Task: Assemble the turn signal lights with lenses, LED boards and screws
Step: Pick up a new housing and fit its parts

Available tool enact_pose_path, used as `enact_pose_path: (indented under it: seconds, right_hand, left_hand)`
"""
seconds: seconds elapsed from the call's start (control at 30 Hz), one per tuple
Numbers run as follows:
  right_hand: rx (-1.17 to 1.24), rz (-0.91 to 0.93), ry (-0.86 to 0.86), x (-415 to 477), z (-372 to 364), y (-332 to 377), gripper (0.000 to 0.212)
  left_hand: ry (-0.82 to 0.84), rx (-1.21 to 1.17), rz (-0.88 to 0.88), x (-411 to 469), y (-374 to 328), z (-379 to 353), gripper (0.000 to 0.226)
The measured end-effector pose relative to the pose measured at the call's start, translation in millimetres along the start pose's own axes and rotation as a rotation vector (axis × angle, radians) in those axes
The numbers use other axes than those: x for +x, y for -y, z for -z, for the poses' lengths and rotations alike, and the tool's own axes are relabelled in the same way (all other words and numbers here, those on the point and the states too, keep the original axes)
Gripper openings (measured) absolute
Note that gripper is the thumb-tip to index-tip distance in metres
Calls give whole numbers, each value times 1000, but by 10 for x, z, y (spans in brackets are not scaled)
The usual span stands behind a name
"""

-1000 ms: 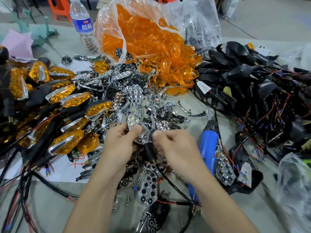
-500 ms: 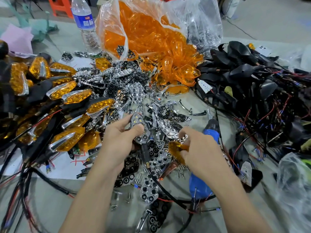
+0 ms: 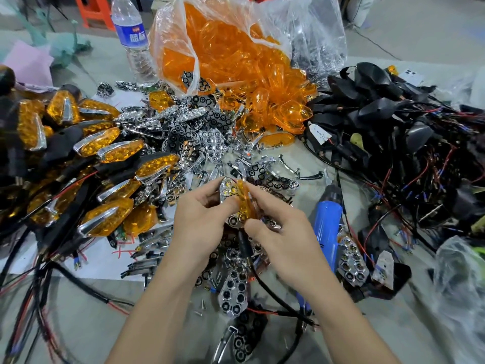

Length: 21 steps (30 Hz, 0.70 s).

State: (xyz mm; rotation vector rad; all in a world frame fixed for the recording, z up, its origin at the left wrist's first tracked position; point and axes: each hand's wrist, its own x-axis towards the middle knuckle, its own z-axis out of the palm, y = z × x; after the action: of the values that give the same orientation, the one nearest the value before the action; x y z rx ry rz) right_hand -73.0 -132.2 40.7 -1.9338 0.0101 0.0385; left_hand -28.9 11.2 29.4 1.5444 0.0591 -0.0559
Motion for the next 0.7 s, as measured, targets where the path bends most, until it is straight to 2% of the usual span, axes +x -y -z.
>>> enact_pose_path:
  seconds: [0.1, 0.23, 0.33, 0.5, 0.6, 0.7]
  right_hand:
    - [42, -15, -30, 27, 60, -15, 65]
    - [49, 29, -146, -4, 36, 7, 69]
    - [-44, 72, -178, -50, -48, 61, 58]
    - [-128, 69, -232, -77, -80, 91, 60]
    - [-137, 39, -228, -65, -65, 80, 59]
    - [-128, 27, -246, -68, -51, 62, 54]
  left_hand:
    - [12, 18, -9, -18, 14, -18, 58]
    - [-29, 67, -13, -32, 24, -57, 38]
    - [-31, 74, 2, -37, 24, -60, 30]
    - [168, -111, 131, -60, -42, 12, 41]
    - [198, -183, 166, -53, -48, 51, 52]
    - [259, -238, 165, -65, -42, 89, 49]
